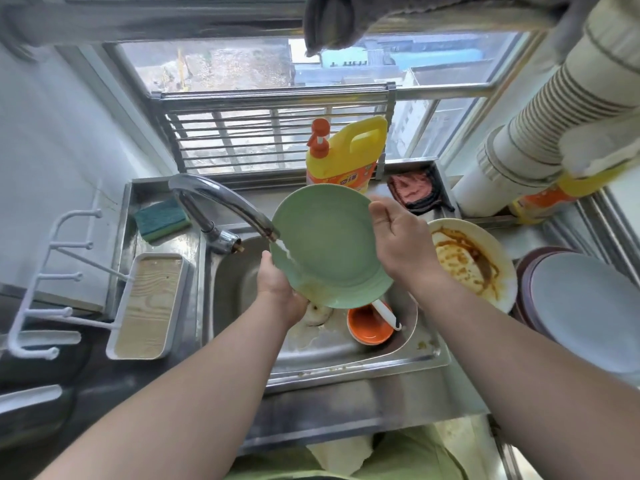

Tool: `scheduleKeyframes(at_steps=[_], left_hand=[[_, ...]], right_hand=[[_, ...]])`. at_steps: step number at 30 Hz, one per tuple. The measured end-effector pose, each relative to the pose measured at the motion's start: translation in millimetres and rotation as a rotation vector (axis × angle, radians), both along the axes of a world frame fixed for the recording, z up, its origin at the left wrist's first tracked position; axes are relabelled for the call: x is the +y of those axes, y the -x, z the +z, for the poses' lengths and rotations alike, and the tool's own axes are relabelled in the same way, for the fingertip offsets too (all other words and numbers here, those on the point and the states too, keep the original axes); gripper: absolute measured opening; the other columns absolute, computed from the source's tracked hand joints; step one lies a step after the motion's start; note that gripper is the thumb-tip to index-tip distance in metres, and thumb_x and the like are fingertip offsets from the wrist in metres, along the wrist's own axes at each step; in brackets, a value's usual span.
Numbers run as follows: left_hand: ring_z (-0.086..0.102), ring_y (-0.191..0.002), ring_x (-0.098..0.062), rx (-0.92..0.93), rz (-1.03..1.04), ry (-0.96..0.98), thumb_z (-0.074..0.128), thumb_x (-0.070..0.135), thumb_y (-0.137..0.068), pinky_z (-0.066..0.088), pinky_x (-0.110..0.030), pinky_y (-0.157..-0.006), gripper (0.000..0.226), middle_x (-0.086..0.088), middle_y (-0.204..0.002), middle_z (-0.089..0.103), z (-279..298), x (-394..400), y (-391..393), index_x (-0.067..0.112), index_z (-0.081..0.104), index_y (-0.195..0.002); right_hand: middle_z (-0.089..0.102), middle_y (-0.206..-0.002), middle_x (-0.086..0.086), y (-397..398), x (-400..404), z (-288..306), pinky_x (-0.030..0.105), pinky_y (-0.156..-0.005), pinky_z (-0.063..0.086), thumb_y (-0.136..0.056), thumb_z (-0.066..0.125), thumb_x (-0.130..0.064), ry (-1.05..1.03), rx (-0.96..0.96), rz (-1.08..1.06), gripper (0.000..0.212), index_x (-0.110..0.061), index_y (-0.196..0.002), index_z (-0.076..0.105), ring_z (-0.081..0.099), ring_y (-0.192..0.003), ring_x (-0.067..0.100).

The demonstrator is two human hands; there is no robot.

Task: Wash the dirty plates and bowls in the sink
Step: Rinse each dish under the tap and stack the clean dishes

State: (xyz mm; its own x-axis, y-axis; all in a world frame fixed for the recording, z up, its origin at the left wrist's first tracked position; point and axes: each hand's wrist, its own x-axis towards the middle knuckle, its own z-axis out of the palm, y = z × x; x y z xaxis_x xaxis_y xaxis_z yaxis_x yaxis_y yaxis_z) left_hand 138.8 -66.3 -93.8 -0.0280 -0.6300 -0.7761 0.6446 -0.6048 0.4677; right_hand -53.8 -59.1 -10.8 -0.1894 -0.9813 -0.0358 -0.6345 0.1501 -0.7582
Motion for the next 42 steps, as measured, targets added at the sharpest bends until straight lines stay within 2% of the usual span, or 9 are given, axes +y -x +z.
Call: scheduleKeyframes(at_steps=[5,9,17,21,25,30,35,38,42], left_hand=[[0.064,-0.118,-0.039,0.096,-0.110,-0.145,0.010,0.075,-0.103,0.046,-0.043,-0.106,0.090,-0.016,-0.126,0.074,-10,12,8,0.018,0.078,-0.123],[0.062,-0.124,-0.042,0.107,-0.162,-0.280,0.012,0.074,-0.103,0.040,-0.059,-0.117,0.088,-0.021,-0.126,0.073,-11,25,4,0.014,0.071,-0.128],[0.074,-0.106,-0.042,-0.106,-0.285,-0.349,0.022,0.063,-0.109,0.055,-0.059,-0.102,0.072,-0.019,-0.111,0.078,-16,38,-27,0.013,0.072,-0.121],[0.077,-0.098,-0.042,-0.187,-0.313,-0.309,0.024,0.065,-0.108,0.059,-0.058,-0.096,0.071,-0.017,-0.108,0.079,-15,31,-50,0.014,0.071,-0.123],[0.078,-0.095,-0.039,-0.291,-0.325,-0.239,0.026,0.071,-0.105,0.063,-0.054,-0.086,0.073,-0.013,-0.107,0.080,-8,21,-71,0.017,0.070,-0.125],[0.078,-0.094,-0.034,-0.394,-0.301,-0.188,0.027,0.074,-0.103,0.063,-0.053,-0.087,0.073,-0.011,-0.104,0.081,3,14,-85,0.018,0.070,-0.123],[0.078,-0.085,-0.027,-0.494,-0.287,-0.171,0.030,0.073,-0.104,0.060,-0.033,-0.062,0.071,-0.007,-0.096,0.081,16,14,-93,0.017,0.067,-0.127],[0.078,-0.077,-0.027,-0.460,-0.246,-0.186,0.031,0.072,-0.103,0.060,-0.035,-0.058,0.069,-0.008,-0.090,0.081,22,17,-93,0.017,0.065,-0.128],[0.075,-0.102,-0.037,-0.349,-0.213,-0.225,0.024,0.073,-0.104,0.062,-0.049,-0.079,0.078,-0.018,-0.114,0.077,18,17,-87,0.012,0.063,-0.135]], right_hand=[[0.071,-0.111,0.001,6,1,0,0.041,-0.094,0.050,-0.112,0.033,-0.049,-0.116,0.056,-0.015,0.042,-0.031,-0.129,0.067,0.062,-0.107,0.025],[0.069,-0.124,0.000,9,0,-7,0.049,-0.106,0.049,-0.101,0.034,-0.052,-0.306,-0.089,-0.091,0.047,-0.031,-0.124,0.070,0.061,-0.118,0.026],[0.071,-0.111,0.018,3,8,-48,0.036,-0.068,0.054,-0.102,0.040,-0.037,-0.656,-0.390,-0.255,0.034,-0.020,-0.107,0.069,0.067,-0.088,0.027],[0.066,-0.128,0.001,-14,14,-60,0.042,-0.099,0.051,-0.101,0.034,-0.066,-0.732,-0.537,-0.400,0.063,-0.022,-0.138,0.060,0.063,-0.114,0.026],[0.060,-0.138,-0.003,-28,18,-68,0.035,-0.092,0.046,-0.111,0.027,-0.057,-0.708,-0.600,-0.389,0.056,-0.024,-0.149,0.052,0.057,-0.111,0.018],[0.071,-0.117,-0.001,-48,17,-84,0.042,-0.094,0.056,-0.109,0.028,-0.062,-0.678,-0.683,-0.424,0.058,-0.024,-0.138,0.059,0.068,-0.103,0.022],[0.067,-0.103,-0.006,-63,18,-84,0.029,-0.060,0.049,-0.113,0.026,-0.054,-0.653,-0.754,-0.407,0.047,-0.027,-0.137,0.056,0.065,-0.085,0.013],[0.067,-0.103,-0.007,-69,17,-83,0.036,-0.080,0.055,-0.112,0.030,-0.053,-0.586,-0.832,-0.423,0.046,-0.027,-0.140,0.055,0.067,-0.091,0.018],[0.071,-0.118,0.001,-68,13,-76,0.045,-0.098,0.056,-0.110,0.032,-0.056,-0.551,-0.829,-0.401,0.048,-0.021,-0.130,0.059,0.069,-0.107,0.024]])
